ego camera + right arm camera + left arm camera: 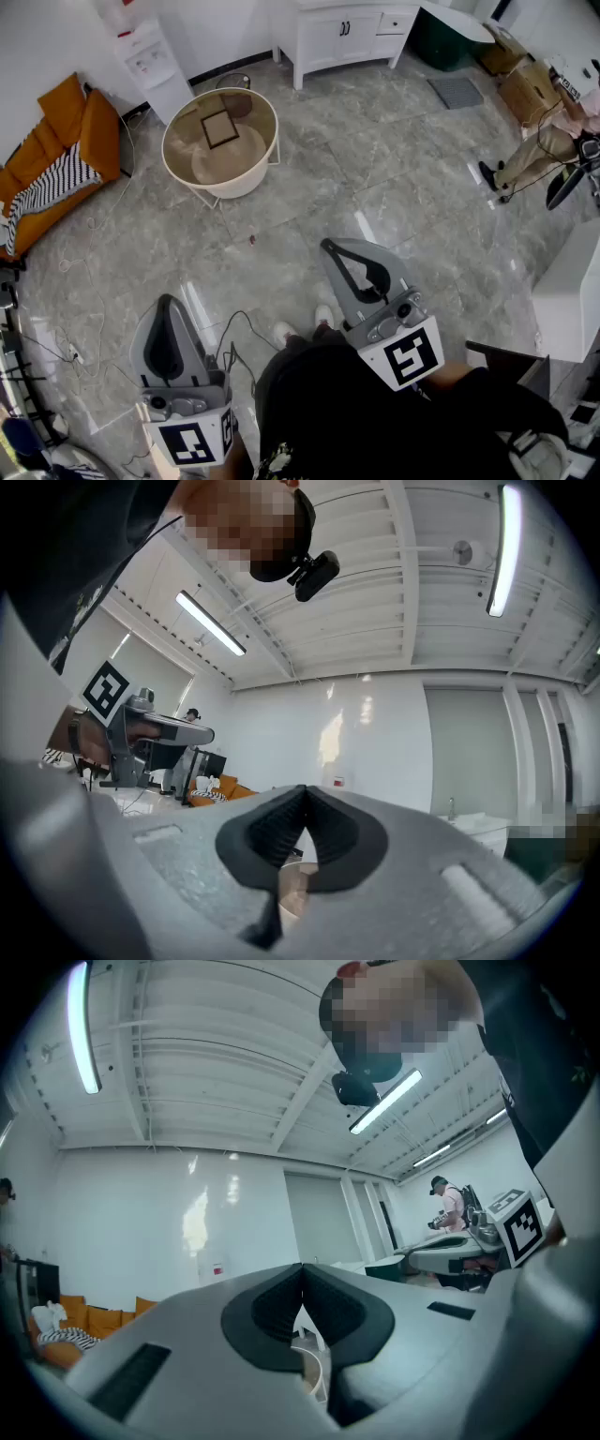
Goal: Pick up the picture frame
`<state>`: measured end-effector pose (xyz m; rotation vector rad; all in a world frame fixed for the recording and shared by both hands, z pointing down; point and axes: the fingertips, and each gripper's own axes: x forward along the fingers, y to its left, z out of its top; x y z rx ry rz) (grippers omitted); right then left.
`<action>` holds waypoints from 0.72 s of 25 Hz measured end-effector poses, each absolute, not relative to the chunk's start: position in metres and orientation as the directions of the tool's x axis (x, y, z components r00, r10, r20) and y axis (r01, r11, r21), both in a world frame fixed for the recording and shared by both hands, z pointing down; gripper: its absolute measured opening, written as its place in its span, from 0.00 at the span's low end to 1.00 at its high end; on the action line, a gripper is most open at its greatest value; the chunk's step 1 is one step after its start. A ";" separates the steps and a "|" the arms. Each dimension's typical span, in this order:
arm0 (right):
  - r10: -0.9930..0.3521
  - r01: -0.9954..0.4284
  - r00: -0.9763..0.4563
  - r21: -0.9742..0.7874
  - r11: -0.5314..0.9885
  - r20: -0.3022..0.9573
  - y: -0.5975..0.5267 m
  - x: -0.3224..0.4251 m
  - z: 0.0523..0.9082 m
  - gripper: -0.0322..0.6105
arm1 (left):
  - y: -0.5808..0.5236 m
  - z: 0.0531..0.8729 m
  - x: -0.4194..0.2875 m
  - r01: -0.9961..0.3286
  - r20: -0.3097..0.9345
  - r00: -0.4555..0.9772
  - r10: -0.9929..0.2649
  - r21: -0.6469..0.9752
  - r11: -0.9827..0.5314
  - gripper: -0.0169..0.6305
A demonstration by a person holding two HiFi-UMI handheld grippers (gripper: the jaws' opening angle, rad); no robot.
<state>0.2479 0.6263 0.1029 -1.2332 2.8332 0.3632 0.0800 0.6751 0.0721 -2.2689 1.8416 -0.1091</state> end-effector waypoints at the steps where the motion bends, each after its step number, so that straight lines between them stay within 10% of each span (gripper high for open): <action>1: -0.720 -0.727 -0.684 0.198 0.658 -0.118 0.626 0.249 0.104 0.04 | 0.675 0.072 0.080 -0.958 -0.077 0.213 -0.974 -0.211 -0.193 0.04; 18: -0.573 -0.579 -0.813 0.258 0.774 -0.105 0.659 0.279 0.130 0.04 | 0.691 0.099 0.122 -0.967 0.014 0.155 -0.988 -0.204 -0.155 0.04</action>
